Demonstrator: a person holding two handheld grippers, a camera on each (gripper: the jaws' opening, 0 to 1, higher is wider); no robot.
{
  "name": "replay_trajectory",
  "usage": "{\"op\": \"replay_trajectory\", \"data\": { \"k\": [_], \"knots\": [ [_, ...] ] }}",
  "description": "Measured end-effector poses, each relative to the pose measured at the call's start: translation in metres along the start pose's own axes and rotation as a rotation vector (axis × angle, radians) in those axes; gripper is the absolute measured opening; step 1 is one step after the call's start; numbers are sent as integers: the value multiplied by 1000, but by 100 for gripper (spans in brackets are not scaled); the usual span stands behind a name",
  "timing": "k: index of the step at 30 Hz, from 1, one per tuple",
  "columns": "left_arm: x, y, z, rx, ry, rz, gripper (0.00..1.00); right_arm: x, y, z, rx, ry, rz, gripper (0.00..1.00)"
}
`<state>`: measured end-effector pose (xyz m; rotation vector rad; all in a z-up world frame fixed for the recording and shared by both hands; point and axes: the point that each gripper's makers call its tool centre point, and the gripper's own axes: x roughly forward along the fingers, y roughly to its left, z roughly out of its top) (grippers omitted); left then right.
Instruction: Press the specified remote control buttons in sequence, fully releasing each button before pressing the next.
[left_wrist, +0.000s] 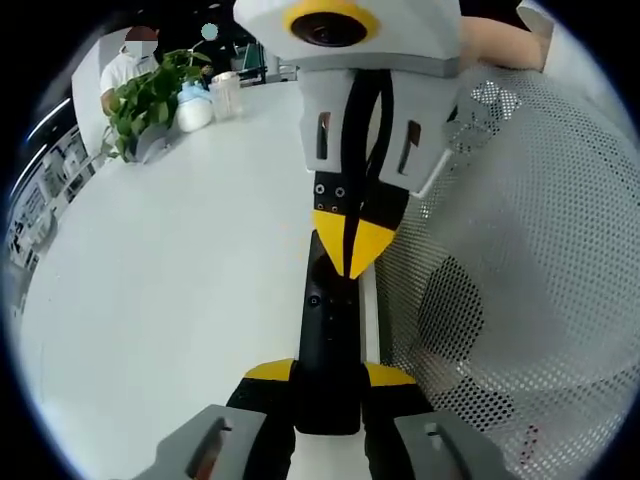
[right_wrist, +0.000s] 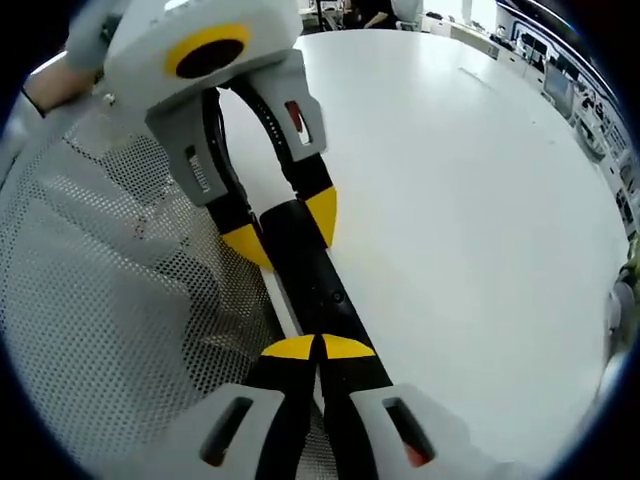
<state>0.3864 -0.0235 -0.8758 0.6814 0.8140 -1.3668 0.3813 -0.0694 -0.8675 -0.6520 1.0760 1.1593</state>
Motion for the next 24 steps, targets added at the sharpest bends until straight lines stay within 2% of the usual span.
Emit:
{"op": "replay_trajectory", "data": {
  "k": [5,14,17,24],
  "knots": [
    [0,0,0,3,1,2,24,0,0,0,-8,3,-3,0],
    [1,0,0,1,1,3,24,-1,0,0,26,-9,1,0],
    [1,0,0,-6,-3,3,24,-2,-2,-1,65,-14,8,0],
    [1,0,1,-17,-10,-3,24,-5,-7,-7,72,7,-12,0]
  ]
}}
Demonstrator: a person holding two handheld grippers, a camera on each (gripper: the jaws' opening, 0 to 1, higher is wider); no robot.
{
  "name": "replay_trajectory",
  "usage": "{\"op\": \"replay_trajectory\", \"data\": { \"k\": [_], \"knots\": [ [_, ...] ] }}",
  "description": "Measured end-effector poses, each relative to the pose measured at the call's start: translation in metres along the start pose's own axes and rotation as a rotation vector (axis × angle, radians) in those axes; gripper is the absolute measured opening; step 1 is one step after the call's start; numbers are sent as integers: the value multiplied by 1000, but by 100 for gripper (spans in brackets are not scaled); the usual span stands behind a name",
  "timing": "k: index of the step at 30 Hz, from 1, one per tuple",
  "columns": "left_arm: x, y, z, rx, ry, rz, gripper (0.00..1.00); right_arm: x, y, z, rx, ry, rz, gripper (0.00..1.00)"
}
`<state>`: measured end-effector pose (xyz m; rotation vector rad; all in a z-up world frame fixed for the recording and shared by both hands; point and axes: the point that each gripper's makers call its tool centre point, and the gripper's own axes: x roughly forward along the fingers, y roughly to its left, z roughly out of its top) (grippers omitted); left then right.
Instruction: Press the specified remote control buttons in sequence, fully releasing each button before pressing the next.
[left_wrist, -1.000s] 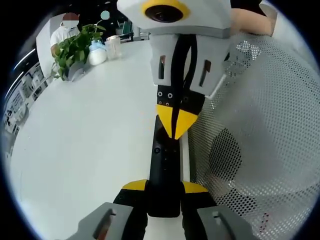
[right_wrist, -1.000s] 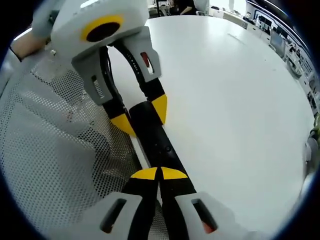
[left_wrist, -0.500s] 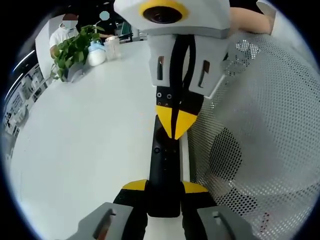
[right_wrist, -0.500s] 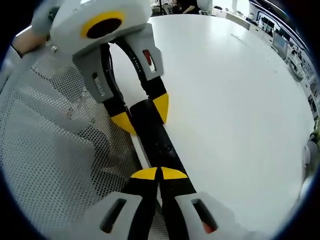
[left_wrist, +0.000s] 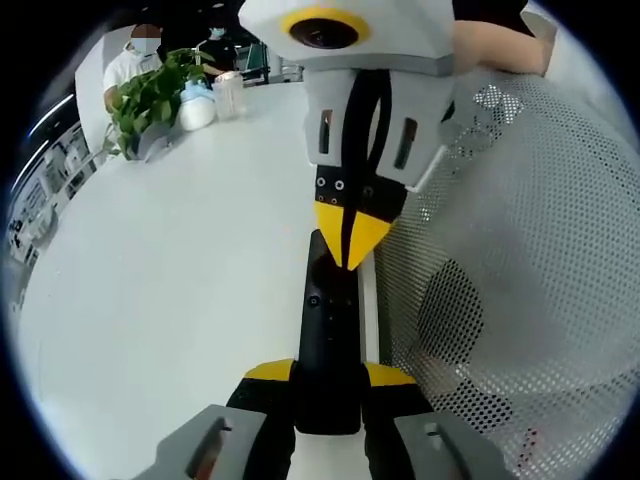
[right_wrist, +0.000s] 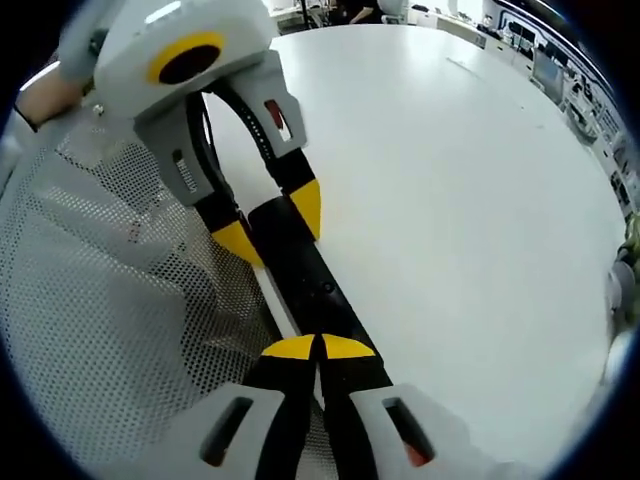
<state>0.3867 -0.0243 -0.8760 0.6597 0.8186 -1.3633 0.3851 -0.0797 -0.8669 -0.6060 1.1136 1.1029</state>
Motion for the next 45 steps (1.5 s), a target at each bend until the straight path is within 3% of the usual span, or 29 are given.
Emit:
{"op": "replay_trajectory", "data": {
  "k": [15,24,36,45],
  "knots": [
    [1,0,0,7,3,-2,24,2,0,-2,-47,28,-12,0],
    [1,-1,0,8,5,-1,24,1,0,-2,21,13,2,0],
    [0,-1,0,0,2,-1,24,-3,-10,-3,6,30,-55,0],
    [0,-1,0,4,3,-2,24,-3,-11,-3,-6,32,-56,0]
  ]
}}
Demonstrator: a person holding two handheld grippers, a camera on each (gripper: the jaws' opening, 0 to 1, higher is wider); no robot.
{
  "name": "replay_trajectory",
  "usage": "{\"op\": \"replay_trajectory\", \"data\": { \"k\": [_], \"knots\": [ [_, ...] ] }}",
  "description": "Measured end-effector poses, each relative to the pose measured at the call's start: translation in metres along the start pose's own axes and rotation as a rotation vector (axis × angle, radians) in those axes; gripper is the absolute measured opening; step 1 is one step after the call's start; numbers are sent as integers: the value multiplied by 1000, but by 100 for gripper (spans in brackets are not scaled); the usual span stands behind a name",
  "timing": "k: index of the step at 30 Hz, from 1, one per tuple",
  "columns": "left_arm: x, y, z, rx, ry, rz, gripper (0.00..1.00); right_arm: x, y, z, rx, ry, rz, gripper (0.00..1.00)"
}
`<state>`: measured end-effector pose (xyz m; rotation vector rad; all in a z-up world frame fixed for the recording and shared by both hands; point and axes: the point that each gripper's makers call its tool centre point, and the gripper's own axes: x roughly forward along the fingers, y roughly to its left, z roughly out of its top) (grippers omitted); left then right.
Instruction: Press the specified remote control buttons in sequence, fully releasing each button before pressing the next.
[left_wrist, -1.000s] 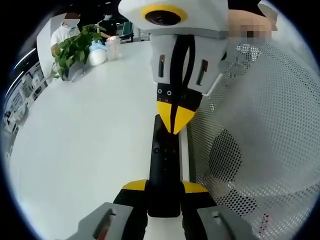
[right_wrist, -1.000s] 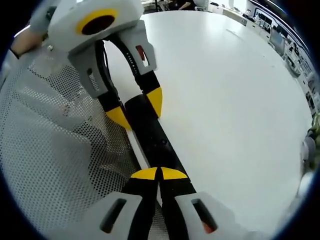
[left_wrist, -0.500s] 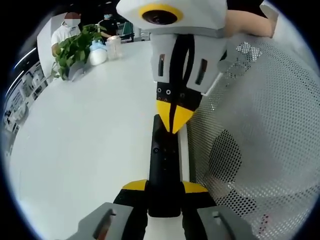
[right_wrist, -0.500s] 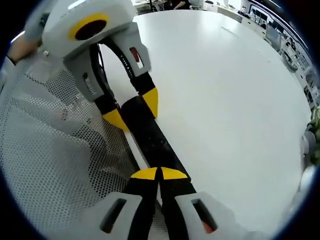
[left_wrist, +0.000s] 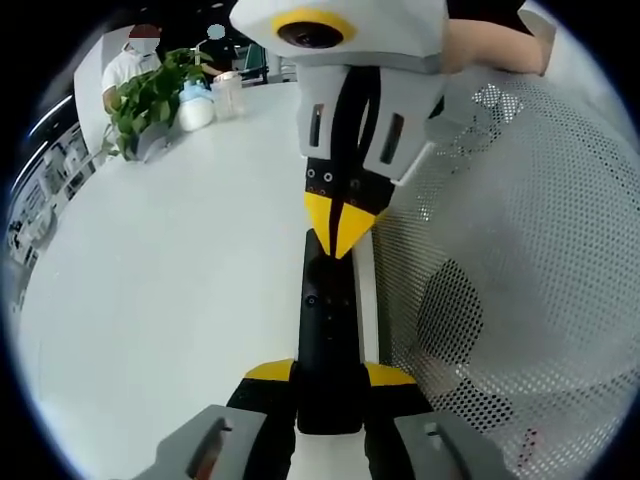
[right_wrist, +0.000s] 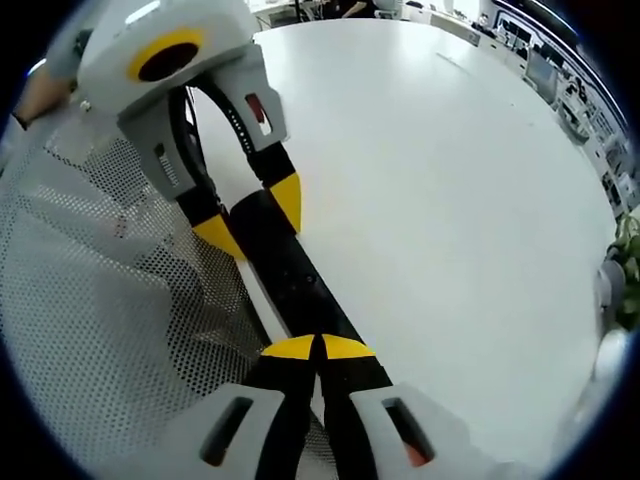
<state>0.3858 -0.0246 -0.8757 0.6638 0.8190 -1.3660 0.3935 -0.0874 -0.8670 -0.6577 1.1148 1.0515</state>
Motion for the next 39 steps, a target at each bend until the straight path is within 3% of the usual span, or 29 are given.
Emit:
{"op": "replay_trajectory", "data": {
  "k": [6,11,20,39],
  "knots": [
    [0,0,0,4,0,0,24,1,2,1,-115,41,-35,0],
    [0,0,0,9,4,-1,24,2,2,1,-132,60,-45,0],
    [0,0,0,12,6,1,24,0,-2,1,55,7,21,0],
    [0,0,0,14,9,-1,24,3,-7,10,47,-14,-14,0]
  ]
}}
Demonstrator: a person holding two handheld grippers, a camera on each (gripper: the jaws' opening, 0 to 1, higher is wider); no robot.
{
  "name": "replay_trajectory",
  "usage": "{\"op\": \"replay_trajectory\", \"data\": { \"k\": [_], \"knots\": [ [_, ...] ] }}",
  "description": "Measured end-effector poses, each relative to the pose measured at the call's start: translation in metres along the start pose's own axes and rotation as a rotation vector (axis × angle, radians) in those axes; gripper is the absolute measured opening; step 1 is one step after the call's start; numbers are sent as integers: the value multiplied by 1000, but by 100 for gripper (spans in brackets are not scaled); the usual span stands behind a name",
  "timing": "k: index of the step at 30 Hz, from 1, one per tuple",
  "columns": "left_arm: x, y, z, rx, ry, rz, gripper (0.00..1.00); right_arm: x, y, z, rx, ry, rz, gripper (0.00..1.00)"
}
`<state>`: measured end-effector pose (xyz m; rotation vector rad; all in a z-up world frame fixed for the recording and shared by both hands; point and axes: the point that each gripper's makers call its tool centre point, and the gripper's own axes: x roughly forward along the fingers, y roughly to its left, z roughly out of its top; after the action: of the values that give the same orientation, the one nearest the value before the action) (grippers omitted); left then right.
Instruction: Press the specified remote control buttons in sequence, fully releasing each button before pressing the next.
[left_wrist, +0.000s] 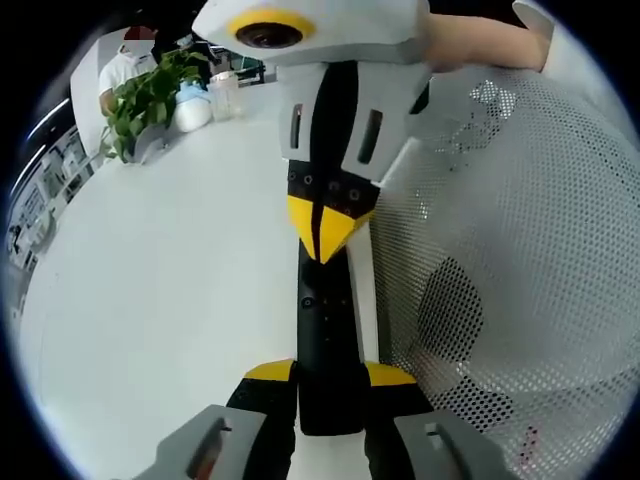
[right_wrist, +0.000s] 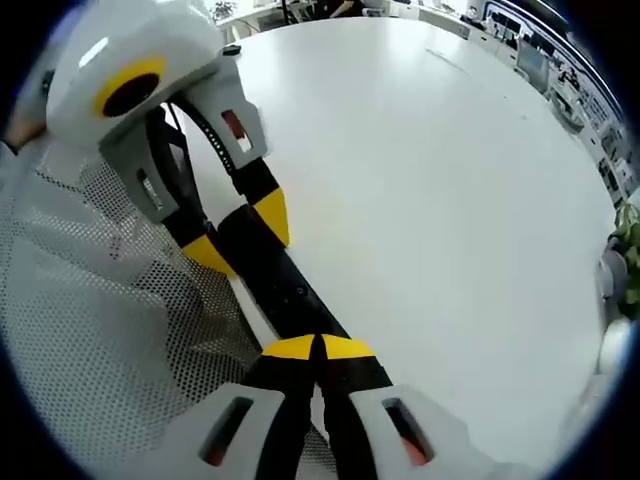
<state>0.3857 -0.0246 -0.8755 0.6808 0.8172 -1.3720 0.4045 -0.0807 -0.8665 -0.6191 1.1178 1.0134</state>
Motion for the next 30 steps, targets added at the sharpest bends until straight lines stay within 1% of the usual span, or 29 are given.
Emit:
{"op": "replay_trajectory", "data": {
  "k": [2,5,9,15,19,21,24,27,30],
  "knots": [
    [0,0,0,0,0,0,24,1,-5,4,-32,-8,-35,0],
    [0,0,0,0,1,1,24,3,-6,4,-29,-6,-32,0],
    [0,0,0,1,2,0,24,2,-6,3,-14,-32,-26,0],
    [1,0,0,4,5,0,24,4,-6,4,-11,-21,-30,0],
    [1,0,0,5,6,4,24,3,-7,4,20,-33,-19,0],
    [1,0,0,4,6,5,24,3,-7,4,18,-30,-14,0],
    [1,0,0,5,1,5,24,4,-6,6,-20,-28,-19,0],
    [1,0,0,9,1,5,25,4,-5,8,-33,-36,-22,0],
    [1,-1,-1,47,9,7,25,5,-3,11,-29,-53,-7,0]
  ]
}}
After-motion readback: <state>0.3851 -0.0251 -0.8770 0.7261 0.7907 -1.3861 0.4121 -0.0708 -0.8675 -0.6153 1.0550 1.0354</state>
